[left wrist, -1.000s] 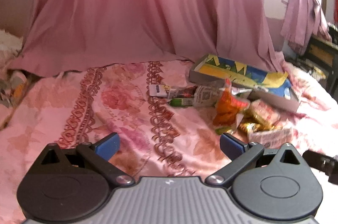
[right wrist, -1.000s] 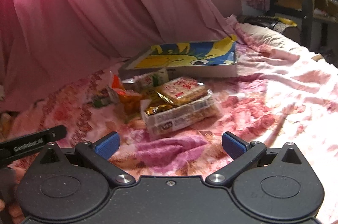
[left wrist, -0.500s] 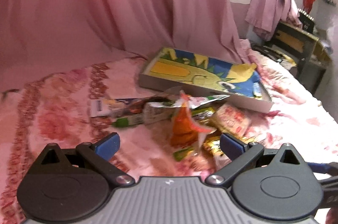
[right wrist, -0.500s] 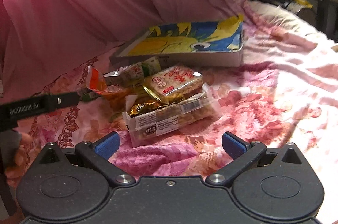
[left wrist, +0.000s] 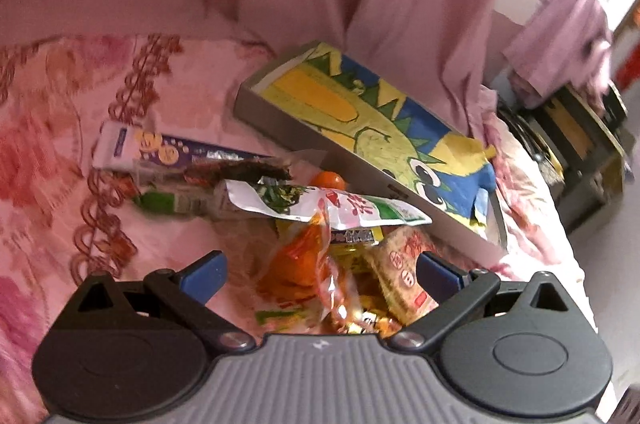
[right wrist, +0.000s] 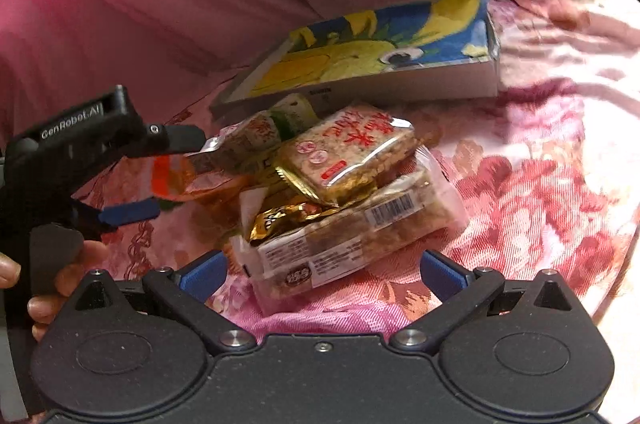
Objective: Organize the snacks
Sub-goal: 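Move right tool to the clear rice bar while left tool approaches the orange pouch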
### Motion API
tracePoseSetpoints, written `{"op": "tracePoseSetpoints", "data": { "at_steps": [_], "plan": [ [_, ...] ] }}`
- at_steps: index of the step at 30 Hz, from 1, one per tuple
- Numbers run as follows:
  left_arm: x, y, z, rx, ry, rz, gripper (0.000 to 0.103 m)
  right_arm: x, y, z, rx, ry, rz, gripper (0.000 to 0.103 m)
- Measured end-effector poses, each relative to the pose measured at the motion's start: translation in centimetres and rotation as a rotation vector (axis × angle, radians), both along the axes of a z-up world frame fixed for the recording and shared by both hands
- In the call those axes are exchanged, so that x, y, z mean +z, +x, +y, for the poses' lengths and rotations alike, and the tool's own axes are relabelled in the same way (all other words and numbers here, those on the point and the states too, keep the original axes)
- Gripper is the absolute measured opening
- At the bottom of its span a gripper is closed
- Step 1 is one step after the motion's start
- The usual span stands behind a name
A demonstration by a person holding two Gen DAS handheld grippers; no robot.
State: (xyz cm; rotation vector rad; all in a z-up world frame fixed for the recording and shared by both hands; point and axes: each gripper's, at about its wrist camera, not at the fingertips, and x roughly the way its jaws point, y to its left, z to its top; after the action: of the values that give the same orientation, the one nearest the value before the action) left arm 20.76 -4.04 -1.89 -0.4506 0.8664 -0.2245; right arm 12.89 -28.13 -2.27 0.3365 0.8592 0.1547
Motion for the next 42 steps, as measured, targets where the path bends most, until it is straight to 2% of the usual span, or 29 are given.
{"op": "tracePoseSetpoints", "data": {
  "at_steps": [6, 12, 16, 17, 18, 20, 24, 35, 38, 42],
  "plan": [
    [-0.9, 1.4, -0.3, 0.063, -0.028, 0.090, 0.091, -1.2, 1.2, -1.6, -0.119, 0.128, 0.048, 0.102],
    [-1.9, 1.1, -1.3, 0.052, 0.066, 0.137, 0.077, -2.3, 2.5, -1.4, -0.163, 0.168, 0.089, 0.102],
    [-2.6, 0.5, -0.2, 0.099, 0.011, 0.153, 0.078, -2.5, 2.9, -0.7, -0.169, 0.140, 0.085, 0.101],
    [-2.7, 0.4, 0.0, 0.106, 0.001, 0.151, 0.078, -2.5, 3.1, -0.7, -0.175, 0.139, 0.085, 0.098],
    [-2.7, 0.2, 0.2, 0.113, -0.006, 0.146, 0.077, -2.5, 3.2, -0.7, -0.179, 0.137, 0.085, 0.095],
    [-2.8, -0.3, 0.4, 0.126, -0.015, 0.131, 0.075, -2.5, 3.2, -0.8, -0.185, 0.136, 0.085, 0.082],
    [-3.3, -1.7, 1.4, 0.173, -0.063, 0.109, 0.075, -2.5, 2.7, -1.8, -0.213, 0.199, 0.104, 0.067],
    [-4.5, -5.1, 3.1, 0.177, -0.094, 0.089, 0.075, -1.9, 1.2, -3.0, -0.256, 0.270, 0.141, 0.063],
    [-4.3, -5.4, 3.0, 0.166, -0.066, 0.070, 0.077, -1.6, 0.3, -3.9, -0.287, 0.285, 0.153, 0.063],
    [-3.2, -5.5, 1.7, 0.119, 0.067, 0.013, 0.086, -1.3, -0.2, -5.2, -0.327, 0.287, 0.154, 0.063]
  ]
}}
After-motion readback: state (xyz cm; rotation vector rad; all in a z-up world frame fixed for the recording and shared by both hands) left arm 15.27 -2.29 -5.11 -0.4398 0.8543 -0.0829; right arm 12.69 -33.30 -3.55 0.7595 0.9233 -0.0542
